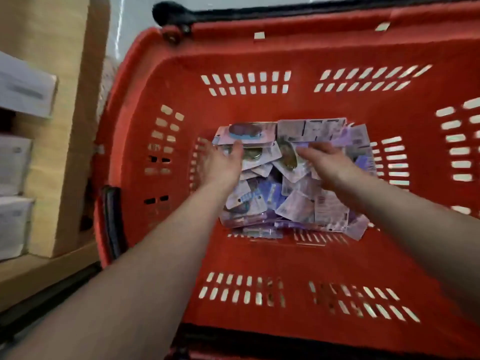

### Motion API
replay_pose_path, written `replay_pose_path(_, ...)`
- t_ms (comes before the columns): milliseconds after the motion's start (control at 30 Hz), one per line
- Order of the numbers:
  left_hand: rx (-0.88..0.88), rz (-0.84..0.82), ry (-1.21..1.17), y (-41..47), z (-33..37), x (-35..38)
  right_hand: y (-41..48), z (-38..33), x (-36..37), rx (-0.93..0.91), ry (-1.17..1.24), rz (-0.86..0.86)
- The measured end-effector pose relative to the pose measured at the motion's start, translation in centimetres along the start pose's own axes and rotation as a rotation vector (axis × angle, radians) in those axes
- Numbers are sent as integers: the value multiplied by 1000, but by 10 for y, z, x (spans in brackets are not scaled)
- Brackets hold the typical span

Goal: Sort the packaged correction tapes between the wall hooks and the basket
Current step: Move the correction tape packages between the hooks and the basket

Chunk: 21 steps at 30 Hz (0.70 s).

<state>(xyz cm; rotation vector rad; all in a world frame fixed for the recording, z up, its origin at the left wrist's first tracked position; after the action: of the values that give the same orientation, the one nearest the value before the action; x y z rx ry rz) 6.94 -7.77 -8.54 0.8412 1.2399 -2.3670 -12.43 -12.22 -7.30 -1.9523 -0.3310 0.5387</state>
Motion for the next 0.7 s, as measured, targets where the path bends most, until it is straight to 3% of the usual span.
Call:
replay_pose_path(133,-130,57,-124,47,-6,21,44,-6,16,-79,-64,-23)
replay_pose_path(233,-214,16,-366,49,-2,24,62,-7,26,-85,-15,-74)
replay_pose_path(433,-214,-329,-441,14,-13,26,70,2,33,60,233,-182)
replay_pose_path(567,-179,-460,-549,-14,-16,22,48,8,28,-9,331,-204)
replay_pose_path(700,-53,-558,-513,-29,-17,23,35,18,13,-98,428,-79)
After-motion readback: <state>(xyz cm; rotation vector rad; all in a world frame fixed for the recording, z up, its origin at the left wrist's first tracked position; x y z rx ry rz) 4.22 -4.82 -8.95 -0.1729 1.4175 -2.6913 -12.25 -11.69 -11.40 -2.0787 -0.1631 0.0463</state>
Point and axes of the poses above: each hand's wrist, its own y-axis towards the middle knuckle, its own x-axis out of the palm, z = x × y, the point moved 1 cm from there along y, towards the middle knuckle, and after that the axes turned 7 degrees about x, right-handed, at the moved point
